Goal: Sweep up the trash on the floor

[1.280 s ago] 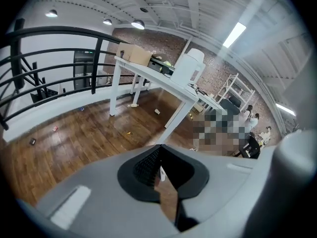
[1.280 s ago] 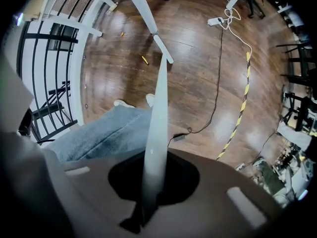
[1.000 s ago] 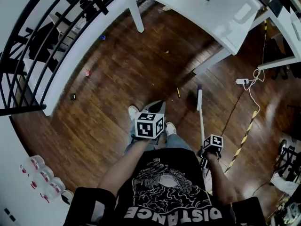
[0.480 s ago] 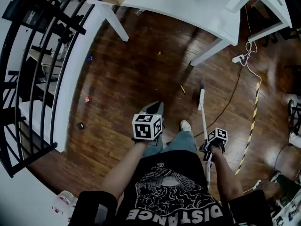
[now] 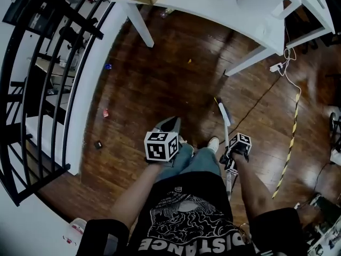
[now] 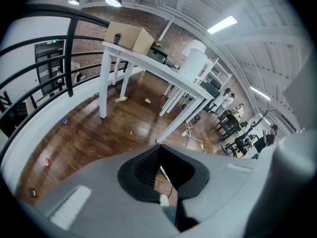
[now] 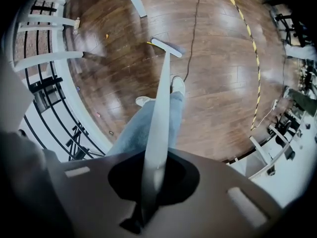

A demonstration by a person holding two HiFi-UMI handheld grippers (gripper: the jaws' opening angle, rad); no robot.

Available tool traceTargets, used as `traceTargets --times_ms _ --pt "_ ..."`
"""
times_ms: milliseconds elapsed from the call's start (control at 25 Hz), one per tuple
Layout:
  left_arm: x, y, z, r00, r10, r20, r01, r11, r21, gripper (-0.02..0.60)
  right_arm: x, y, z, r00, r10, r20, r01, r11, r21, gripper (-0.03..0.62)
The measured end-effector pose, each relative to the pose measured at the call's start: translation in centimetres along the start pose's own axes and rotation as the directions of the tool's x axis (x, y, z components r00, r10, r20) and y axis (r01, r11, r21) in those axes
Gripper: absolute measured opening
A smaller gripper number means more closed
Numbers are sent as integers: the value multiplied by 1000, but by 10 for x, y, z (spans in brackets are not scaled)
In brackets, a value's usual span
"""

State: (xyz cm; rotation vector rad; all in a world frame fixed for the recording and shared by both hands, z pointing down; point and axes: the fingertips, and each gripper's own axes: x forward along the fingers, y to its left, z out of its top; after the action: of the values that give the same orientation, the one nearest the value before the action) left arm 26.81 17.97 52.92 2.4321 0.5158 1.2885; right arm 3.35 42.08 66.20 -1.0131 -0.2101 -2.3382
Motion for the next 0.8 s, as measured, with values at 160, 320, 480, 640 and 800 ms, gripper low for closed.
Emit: traceTargets --times_ms 160,320,480,640,800 --pt "-18 28 -6 999 48 12 -47 998 -31 5 3 48 13 987 158 23 -159 984 79 6" --pt "-31 44 -12 997 72 20 -71 996 -60 5 9 105 18 947 311 80 -321 933 163 15" --pt "-33 48 -10 997 77 32 -74 995 -64 5 13 144 23 918 384 98 -396 899 189 15" --pt "-37 51 -13 996 81 41 -77 994 -75 5 17 169 23 907 409 102 -421 891 171 12" --pt "-44 64 -8 993 98 59 -93 992 -88 5 21 197 25 898 428 102 -439 884 158 5"
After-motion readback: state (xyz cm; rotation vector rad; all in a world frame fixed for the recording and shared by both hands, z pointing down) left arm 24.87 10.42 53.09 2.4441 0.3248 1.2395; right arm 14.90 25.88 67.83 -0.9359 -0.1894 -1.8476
